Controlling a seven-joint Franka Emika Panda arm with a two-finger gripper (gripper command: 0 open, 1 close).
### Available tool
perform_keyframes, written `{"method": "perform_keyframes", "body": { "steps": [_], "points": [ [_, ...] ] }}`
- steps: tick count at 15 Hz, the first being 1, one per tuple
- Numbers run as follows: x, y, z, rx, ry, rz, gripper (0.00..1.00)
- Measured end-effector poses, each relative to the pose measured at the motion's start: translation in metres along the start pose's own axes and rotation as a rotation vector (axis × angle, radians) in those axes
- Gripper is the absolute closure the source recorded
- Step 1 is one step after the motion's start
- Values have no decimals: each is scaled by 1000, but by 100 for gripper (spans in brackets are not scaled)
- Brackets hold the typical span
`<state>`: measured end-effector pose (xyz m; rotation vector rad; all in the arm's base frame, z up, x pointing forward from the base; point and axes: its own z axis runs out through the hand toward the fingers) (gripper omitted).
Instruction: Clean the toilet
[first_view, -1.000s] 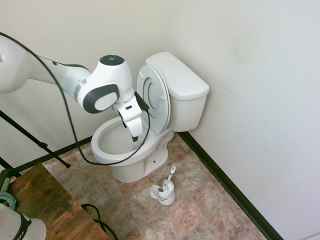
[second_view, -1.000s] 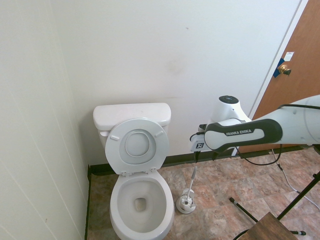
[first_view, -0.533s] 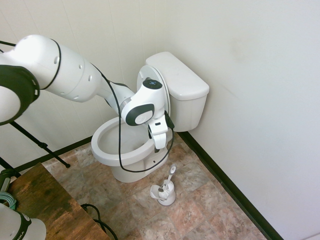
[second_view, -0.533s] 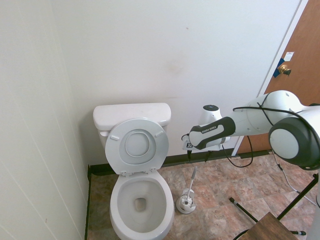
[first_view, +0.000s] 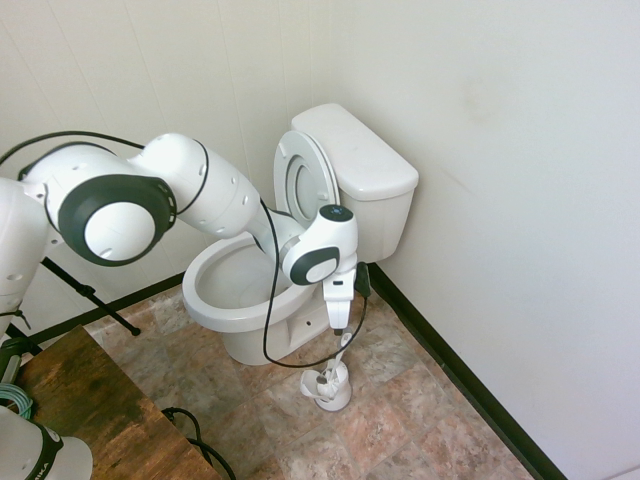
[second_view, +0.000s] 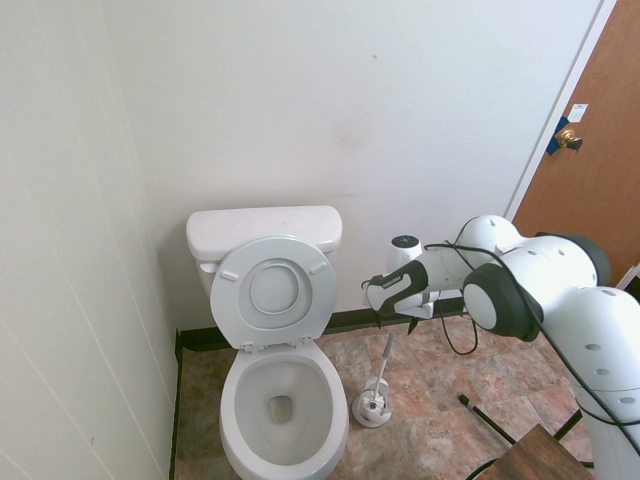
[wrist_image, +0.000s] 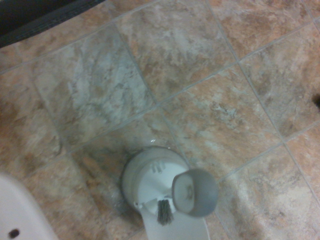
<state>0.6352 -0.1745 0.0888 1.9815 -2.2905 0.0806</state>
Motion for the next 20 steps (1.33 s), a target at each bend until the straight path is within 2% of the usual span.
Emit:
{"method": "perform_keyframes", "body": {
  "steps": [4,10,11,20],
  "points": [
    [4,-18,50,-17,-13,31,0],
    [4,-37,78,-61,-38,32,0],
    [4,-39,83,-68,-43,33,100],
    [11,-47,113,-102,-83,34,100]
  ]
}}
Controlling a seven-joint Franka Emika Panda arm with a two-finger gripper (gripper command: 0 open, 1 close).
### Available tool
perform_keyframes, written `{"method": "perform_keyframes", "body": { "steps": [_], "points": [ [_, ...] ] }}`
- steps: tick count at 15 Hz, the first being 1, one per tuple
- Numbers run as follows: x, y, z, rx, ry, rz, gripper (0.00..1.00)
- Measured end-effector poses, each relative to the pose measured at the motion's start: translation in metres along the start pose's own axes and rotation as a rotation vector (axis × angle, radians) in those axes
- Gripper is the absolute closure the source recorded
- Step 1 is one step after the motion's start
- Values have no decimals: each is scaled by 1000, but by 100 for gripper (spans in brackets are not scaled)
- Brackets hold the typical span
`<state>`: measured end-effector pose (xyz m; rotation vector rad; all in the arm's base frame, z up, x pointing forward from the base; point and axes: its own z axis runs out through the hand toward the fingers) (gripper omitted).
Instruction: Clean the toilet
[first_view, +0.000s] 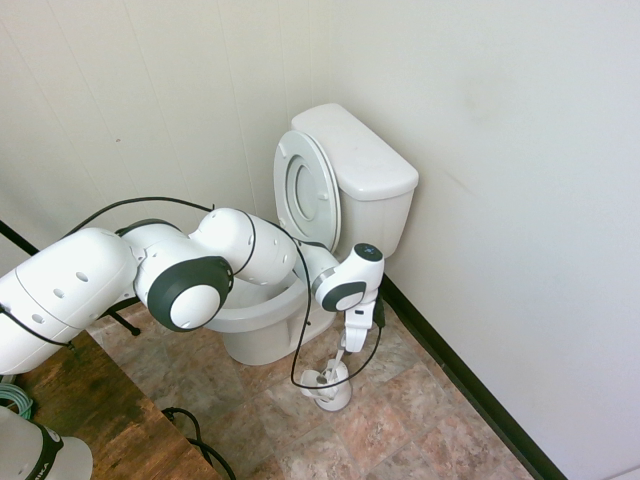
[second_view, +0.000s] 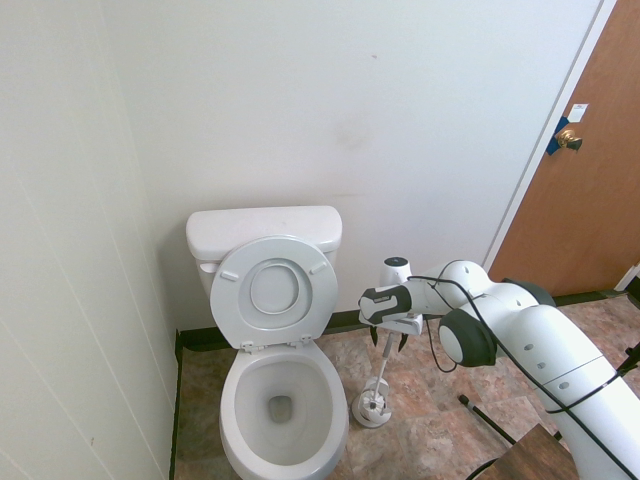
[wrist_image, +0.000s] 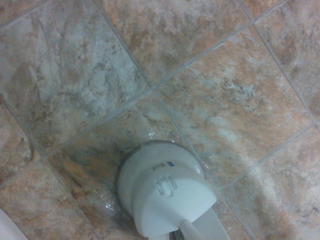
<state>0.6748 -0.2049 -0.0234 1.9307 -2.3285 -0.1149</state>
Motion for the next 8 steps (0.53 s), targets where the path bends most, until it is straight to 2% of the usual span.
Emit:
{"method": "perform_keyframes", "body": {
  "steps": [8],
  "points": [
    [2,0,14,-10,-11,1,100]
  ]
}}
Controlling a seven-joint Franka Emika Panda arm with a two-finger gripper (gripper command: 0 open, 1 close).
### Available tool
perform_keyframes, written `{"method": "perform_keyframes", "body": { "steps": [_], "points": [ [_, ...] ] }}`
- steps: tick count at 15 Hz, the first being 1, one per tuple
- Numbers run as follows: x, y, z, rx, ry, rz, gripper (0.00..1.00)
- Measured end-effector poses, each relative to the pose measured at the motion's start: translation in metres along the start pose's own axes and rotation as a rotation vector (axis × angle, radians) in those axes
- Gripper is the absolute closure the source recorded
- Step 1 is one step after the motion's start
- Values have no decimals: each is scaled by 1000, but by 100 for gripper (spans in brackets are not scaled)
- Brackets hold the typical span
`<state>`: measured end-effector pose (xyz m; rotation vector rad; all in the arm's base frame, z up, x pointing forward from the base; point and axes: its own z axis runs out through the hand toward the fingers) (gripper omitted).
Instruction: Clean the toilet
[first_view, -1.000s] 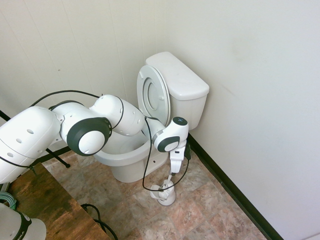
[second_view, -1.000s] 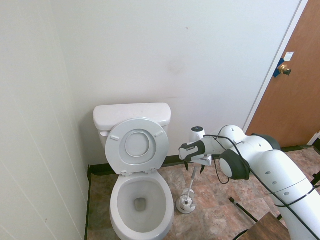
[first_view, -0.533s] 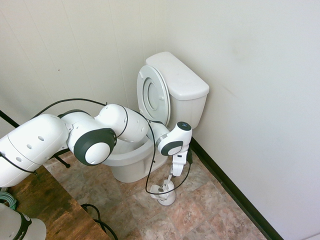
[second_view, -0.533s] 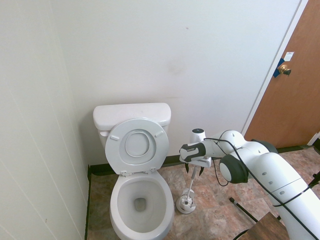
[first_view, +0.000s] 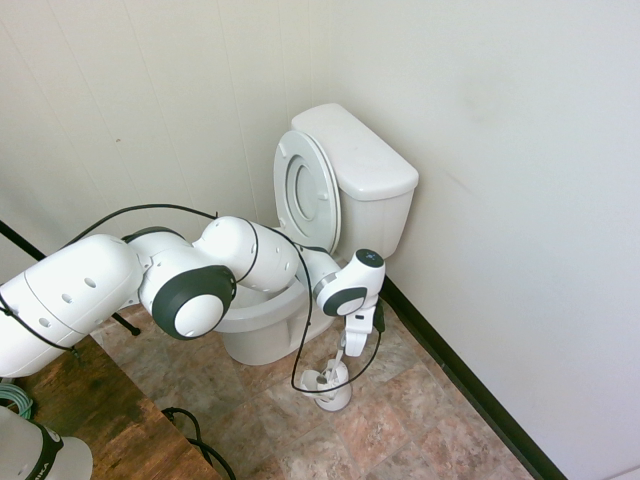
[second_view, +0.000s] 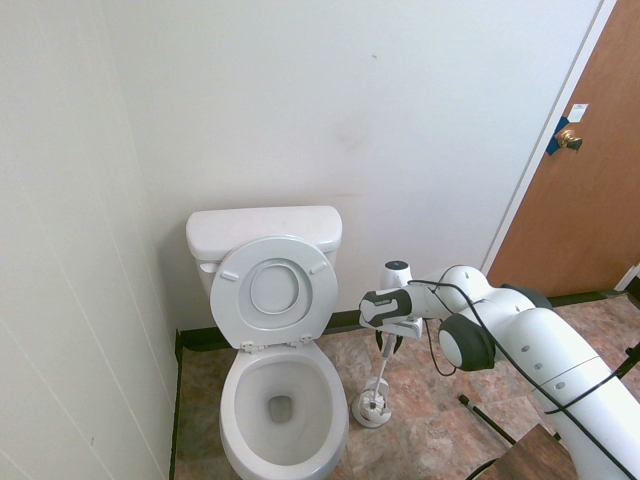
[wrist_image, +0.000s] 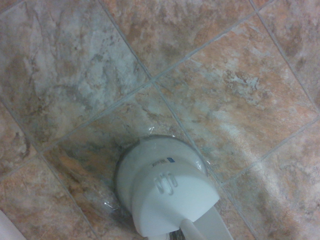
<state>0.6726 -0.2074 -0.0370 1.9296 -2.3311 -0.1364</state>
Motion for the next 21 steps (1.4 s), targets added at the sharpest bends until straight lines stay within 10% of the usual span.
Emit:
{"method": "perform_keyframes", "body": {
  "steps": [21],
  "points": [
    [-27,84,-22,209,23,-145,100]
  ]
}}
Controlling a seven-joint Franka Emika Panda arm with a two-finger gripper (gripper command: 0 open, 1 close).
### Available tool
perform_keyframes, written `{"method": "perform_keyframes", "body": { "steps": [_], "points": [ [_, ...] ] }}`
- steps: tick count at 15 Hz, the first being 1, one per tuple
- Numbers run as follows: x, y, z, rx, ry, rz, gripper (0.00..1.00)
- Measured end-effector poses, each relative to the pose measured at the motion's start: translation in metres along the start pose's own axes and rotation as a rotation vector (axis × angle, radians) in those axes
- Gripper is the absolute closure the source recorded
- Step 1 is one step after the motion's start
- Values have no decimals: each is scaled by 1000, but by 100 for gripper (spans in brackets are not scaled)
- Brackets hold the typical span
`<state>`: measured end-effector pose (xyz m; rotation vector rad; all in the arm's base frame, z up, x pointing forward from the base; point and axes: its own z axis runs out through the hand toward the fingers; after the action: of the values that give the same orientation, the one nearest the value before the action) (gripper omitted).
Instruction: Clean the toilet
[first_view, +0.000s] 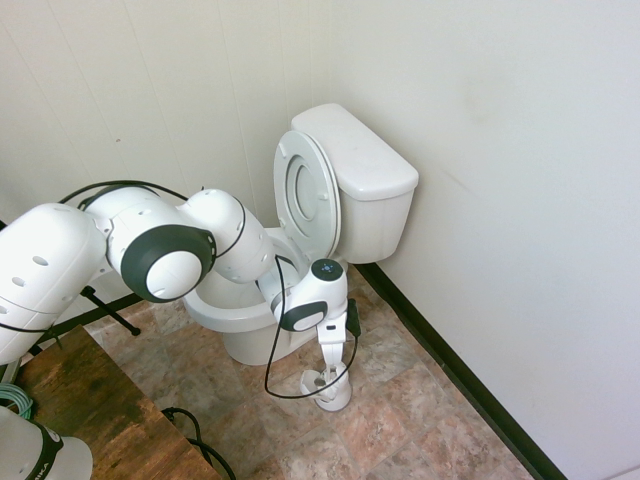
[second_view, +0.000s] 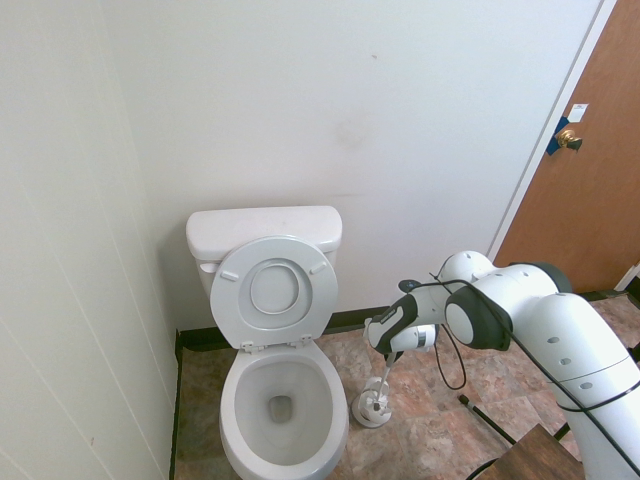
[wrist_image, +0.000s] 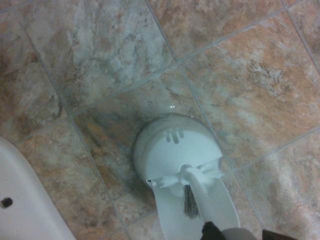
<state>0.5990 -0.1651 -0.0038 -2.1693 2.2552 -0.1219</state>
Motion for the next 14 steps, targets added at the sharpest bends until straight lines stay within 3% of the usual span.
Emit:
{"method": "perform_keyframes", "body": {
  "steps": [4,9,14],
  "points": [
    [-11,14,-62,51,8,-29,100],
    [12,53,-161,92,40,-20,100],
    [-14,88,-251,183,49,-63,100]
  ]
}}
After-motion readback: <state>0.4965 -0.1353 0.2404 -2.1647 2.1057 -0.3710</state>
